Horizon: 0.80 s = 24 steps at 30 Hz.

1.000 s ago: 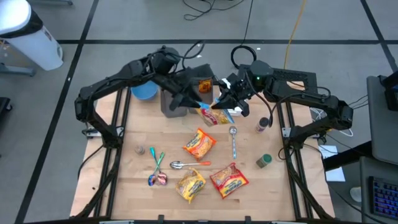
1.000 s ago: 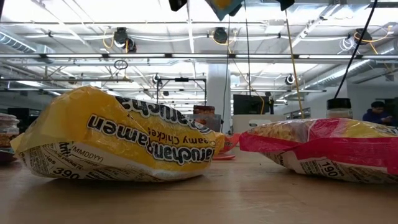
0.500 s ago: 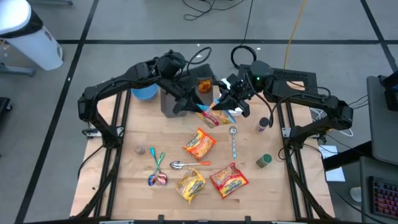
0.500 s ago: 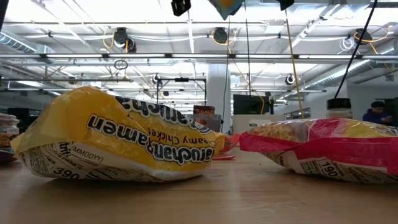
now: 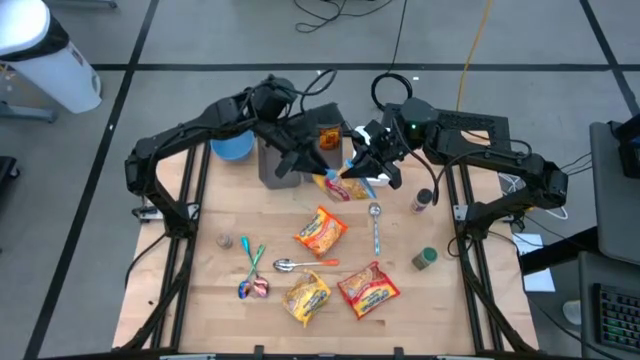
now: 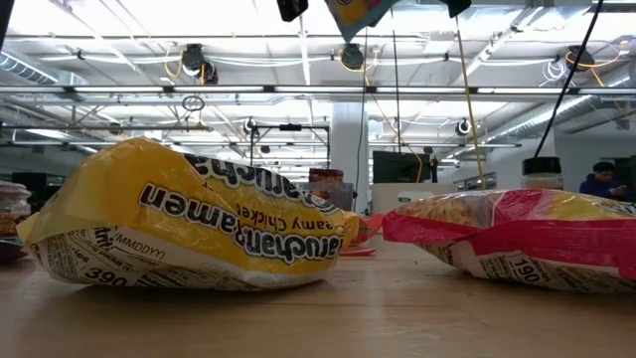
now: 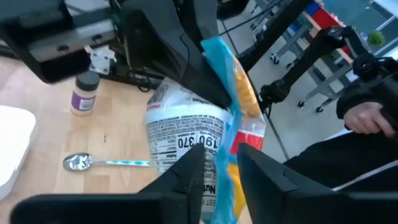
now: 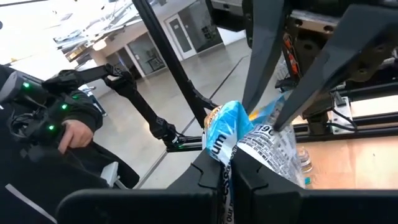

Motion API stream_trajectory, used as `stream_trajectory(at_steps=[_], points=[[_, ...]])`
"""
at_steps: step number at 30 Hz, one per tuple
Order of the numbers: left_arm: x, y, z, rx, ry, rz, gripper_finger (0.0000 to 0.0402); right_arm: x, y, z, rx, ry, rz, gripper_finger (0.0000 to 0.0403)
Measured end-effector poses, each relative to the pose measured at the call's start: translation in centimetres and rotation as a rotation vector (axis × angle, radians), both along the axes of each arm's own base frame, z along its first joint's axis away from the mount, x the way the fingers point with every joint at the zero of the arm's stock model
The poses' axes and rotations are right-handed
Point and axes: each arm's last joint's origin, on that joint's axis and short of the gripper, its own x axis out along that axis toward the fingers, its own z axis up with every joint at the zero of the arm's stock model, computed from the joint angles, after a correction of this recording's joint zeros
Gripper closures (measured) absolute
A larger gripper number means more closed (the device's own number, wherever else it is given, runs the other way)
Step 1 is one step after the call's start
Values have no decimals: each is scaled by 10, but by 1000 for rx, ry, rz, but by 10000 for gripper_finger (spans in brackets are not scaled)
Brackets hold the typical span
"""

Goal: Pick & Place Food Item
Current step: Put the blue noodle pack into the left black bin

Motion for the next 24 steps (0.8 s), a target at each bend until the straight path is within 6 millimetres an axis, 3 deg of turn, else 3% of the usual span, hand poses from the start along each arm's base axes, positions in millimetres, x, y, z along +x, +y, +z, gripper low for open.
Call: stream_trajectory(at_steps=[5, 24], points=[[-1, -1, -3, 30, 27, 9, 324, 0, 0, 0, -1, -2, 0, 403], [-3, -2, -7, 70, 49, 12, 326, 0, 0, 0, -5, -7, -3, 403]])
